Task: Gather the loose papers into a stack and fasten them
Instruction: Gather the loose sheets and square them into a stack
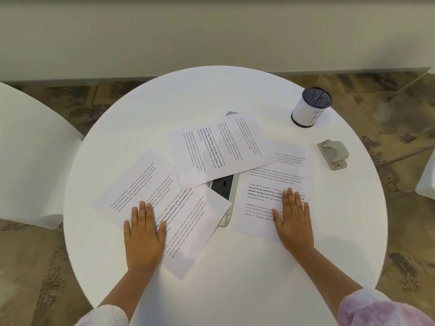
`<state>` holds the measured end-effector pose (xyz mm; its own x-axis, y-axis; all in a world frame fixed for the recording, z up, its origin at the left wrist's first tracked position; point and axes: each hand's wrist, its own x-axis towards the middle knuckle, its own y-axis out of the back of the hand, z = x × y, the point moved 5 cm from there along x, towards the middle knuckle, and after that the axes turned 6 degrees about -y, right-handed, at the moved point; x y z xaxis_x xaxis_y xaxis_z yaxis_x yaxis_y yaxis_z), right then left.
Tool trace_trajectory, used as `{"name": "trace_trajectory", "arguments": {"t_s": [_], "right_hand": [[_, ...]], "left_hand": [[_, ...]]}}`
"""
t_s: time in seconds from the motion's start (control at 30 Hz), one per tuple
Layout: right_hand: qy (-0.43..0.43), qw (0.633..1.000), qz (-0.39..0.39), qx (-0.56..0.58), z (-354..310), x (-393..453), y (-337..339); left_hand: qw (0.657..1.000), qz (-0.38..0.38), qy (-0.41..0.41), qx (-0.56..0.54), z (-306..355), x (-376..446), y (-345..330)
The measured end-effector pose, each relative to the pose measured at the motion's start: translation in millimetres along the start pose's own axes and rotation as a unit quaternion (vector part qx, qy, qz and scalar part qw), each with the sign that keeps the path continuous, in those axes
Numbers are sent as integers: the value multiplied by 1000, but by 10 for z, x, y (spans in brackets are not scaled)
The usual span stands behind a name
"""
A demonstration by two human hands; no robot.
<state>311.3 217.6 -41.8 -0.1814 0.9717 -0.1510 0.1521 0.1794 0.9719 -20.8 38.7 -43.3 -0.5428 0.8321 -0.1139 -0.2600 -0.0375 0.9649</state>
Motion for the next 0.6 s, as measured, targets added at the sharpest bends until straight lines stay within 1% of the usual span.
{"name": "trace_trajectory", "arguments": {"t_s": [0.13, 0.3, 0.4, 0.5, 0.6], "right_hand": [[6, 1000, 8, 5, -14, -12, 23], [1, 1000, 0, 8, -18, -5, 29], [1, 1000, -2, 5, -27, -7, 37], [7, 1000, -6, 5, -40, -3, 72], [2, 1000, -17, -11, -47, 22, 96]], "left_hand": [[1000, 8, -8, -5, 42, -25, 53], [1000, 9, -11, -19, 56, -30, 85], [999, 9, -29, -31, 18, -14, 73], [996, 9, -46, -69, 5, 18, 82], [994, 17, -23, -104, -5, 25, 92]]}}
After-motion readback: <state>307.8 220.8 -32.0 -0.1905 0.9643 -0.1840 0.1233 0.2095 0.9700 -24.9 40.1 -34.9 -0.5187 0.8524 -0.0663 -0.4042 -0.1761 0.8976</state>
